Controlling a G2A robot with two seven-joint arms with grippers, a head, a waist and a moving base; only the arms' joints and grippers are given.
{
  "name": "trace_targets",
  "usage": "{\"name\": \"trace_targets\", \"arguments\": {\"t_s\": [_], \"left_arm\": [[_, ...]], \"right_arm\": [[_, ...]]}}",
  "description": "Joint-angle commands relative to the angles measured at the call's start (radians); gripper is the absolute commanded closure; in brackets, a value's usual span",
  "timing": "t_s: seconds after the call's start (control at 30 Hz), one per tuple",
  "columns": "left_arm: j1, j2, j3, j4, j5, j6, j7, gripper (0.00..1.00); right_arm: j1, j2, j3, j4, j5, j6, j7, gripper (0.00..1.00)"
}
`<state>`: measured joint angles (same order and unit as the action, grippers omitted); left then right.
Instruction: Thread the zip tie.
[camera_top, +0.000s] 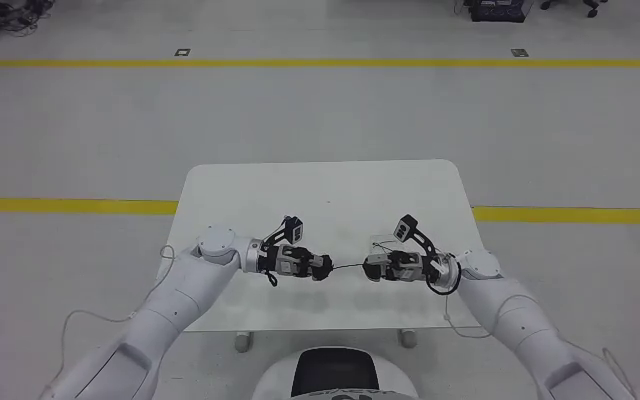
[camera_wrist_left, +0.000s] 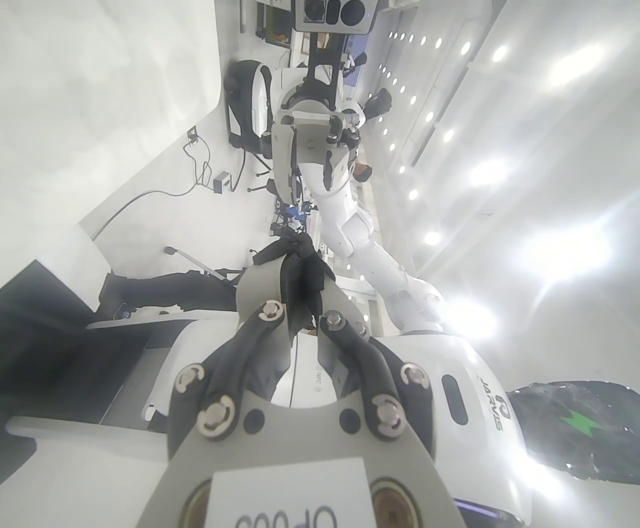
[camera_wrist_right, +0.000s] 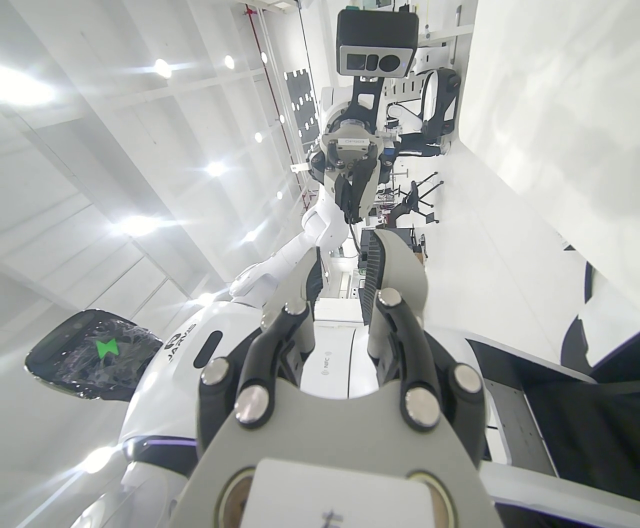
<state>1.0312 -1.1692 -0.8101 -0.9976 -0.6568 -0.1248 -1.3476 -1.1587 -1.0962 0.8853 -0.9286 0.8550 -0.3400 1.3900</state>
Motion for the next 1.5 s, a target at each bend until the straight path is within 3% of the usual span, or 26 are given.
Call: {"name": "trace_targets", "arguments": {"t_s": [0.0, 0.13, 0.53, 0.57, 0.6, 1.23, 1.4, 1.47], "left_arm": [[-0.001, 0.0, 0.002, 0.001, -0.001, 0.0, 0.0, 1.0], [-0.002, 0.001, 0.007, 0.001, -0.003, -0.002, 0.001, 1.0], [-0.008, 0.003, 0.022, 0.002, 0.002, 0.001, 0.019, 1.0], [-0.009, 0.003, 0.024, 0.001, 0.002, 0.002, 0.021, 0.66], [-0.009, 0.003, 0.025, 0.001, 0.003, 0.003, 0.024, 0.02], [-0.009, 0.003, 0.025, 0.001, 0.003, 0.003, 0.024, 0.0], [-0.007, 0.003, 0.026, -0.001, 0.003, 0.003, 0.03, 0.0], [0.003, 0.002, 0.03, -0.021, 0.004, 0.003, 0.06, 0.0]], "right_arm": [[0.0, 0.003, -0.003, -0.002, 0.002, 0.0, 0.0, 0.88], [0.001, 0.008, -0.01, -0.004, 0.005, 0.0, 0.0, 1.0], [0.011, 0.013, -0.03, 0.005, 0.008, 0.0, 0.0, 1.0], [0.012, 0.013, -0.031, 0.006, 0.008, 0.0, 0.0, 1.0], [0.013, 0.013, -0.032, 0.008, 0.01, 0.0, 0.0, 1.0], [0.025, 0.01, -0.038, 0.022, 0.001, 0.0, 0.0, 1.0], [0.002, 0.011, -0.027, -0.019, -0.009, 0.012, -0.035, 1.0], [-0.003, 0.011, -0.022, -0.028, -0.01, 0.018, -0.032, 1.0]]}}
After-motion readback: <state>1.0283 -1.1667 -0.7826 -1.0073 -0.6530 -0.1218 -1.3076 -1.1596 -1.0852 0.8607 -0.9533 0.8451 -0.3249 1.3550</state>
